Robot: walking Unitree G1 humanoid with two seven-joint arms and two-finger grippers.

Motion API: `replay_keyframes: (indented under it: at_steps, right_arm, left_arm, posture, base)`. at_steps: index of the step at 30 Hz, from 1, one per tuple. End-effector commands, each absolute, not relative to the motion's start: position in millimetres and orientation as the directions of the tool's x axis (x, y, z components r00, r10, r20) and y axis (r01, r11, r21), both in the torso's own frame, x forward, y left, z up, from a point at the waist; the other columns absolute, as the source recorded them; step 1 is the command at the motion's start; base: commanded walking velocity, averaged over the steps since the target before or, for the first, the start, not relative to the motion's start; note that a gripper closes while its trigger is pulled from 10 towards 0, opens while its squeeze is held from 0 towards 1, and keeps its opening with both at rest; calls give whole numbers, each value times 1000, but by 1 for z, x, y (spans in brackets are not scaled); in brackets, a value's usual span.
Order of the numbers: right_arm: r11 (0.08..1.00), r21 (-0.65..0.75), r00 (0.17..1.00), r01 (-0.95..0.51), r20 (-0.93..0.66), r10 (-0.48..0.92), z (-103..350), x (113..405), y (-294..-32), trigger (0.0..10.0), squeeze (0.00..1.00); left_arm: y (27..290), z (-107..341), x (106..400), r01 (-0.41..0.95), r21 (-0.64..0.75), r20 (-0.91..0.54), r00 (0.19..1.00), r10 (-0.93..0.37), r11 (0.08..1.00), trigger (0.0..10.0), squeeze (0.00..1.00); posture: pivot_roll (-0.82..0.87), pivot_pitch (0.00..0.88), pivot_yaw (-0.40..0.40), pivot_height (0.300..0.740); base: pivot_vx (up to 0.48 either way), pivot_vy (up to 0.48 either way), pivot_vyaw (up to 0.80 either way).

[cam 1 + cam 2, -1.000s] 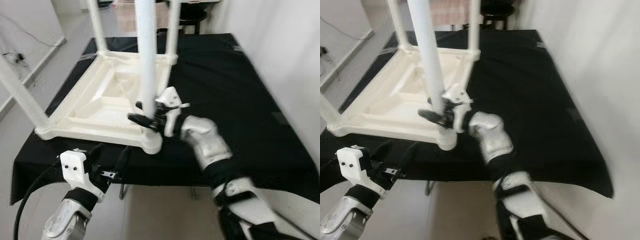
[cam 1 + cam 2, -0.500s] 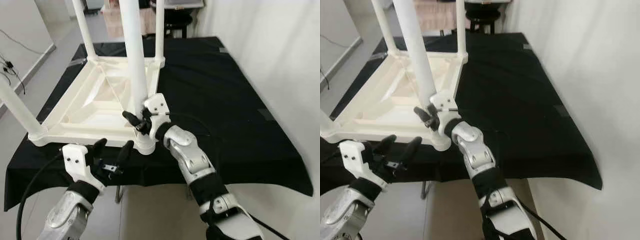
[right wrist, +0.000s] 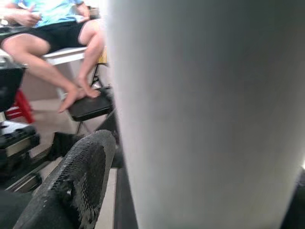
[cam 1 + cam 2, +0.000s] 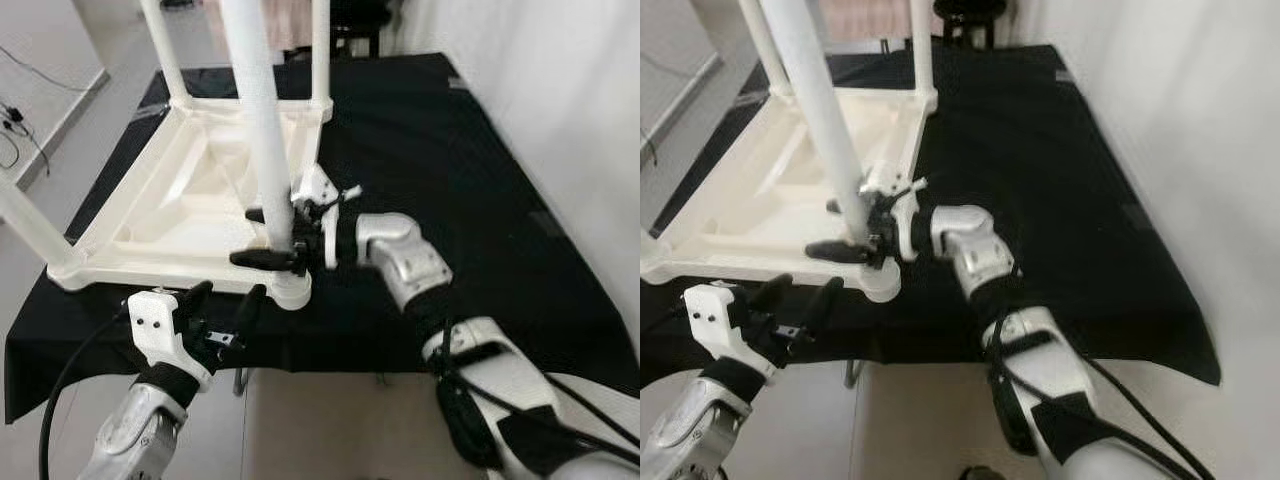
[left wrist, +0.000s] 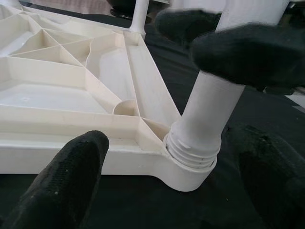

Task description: Building children table

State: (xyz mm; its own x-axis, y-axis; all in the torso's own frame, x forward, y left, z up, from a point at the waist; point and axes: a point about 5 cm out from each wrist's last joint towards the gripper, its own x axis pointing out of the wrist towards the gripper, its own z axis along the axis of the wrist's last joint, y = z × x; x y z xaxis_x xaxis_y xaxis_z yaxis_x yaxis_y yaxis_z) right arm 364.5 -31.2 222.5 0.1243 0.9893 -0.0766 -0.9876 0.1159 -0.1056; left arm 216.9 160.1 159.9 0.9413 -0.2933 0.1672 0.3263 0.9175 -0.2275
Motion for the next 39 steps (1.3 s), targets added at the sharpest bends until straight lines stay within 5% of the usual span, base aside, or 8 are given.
replay_keyframes:
  at_steps: [1, 18, 20, 31, 32, 34, 35, 39]
  right_arm:
    - [102, -73, 108, -992, -92, 990, 220, 367, -30, 1451, 0]
    - [118, -170, 153, -978, -215, 964, 183, 348, -75, 0, 0]
    - [731, 3, 718, -682, -187, 670, 144, 316, -49, 0, 0]
    - [696, -70, 698, -715, -132, 704, 142, 326, -2, 0, 0]
    - [683, -65, 685, -727, -138, 716, 141, 330, 2, 10000, 0]
    - [665, -69, 668, -744, -114, 736, 144, 334, 3, 10000, 0]
    - [640, -65, 644, -765, -94, 760, 147, 337, 4, 10000, 1000]
    - [556, -49, 557, -830, -25, 830, 173, 336, 6, 10000, 1000]
  left_arm:
    - [163, 158, 213, 314, -207, 155, 946, -286, 927, 10000, 0]
    - [155, 156, 193, 393, -184, 96, 919, -381, 901, 10000, 0]
    - [158, 159, 194, 391, -170, 101, 920, -379, 905, 10000, 0]
    - [157, 158, 199, 401, -160, 97, 916, -390, 902, 10000, 0]
    - [158, 158, 200, 389, -161, 100, 921, -377, 907, 10000, 0]
    - [159, 158, 200, 369, -158, 103, 928, -357, 916, 10000, 0]
    - [160, 158, 201, 356, -154, 105, 934, -343, 922, 10000, 0]
    - [161, 157, 203, 347, -148, 101, 937, -335, 926, 10000, 0]
  posture:
    - [51, 105, -7, 740]
    - [14, 174, 6, 740]
    - [-12, 203, 32, 740]
    - [30, 159, 24, 740]
    - [37, 150, 22, 740]
    - [41, 148, 20, 740]
    - [43, 138, 20, 740]
    - [51, 125, 18, 740]
  base:
    - [0, 0, 0]
    - [0, 0, 0]
    - [0, 0, 0]
    - [0, 0, 0]
    - [0, 0, 0]
    - [0, 0, 0]
    - [0, 0, 0]
    - [0, 0, 0]
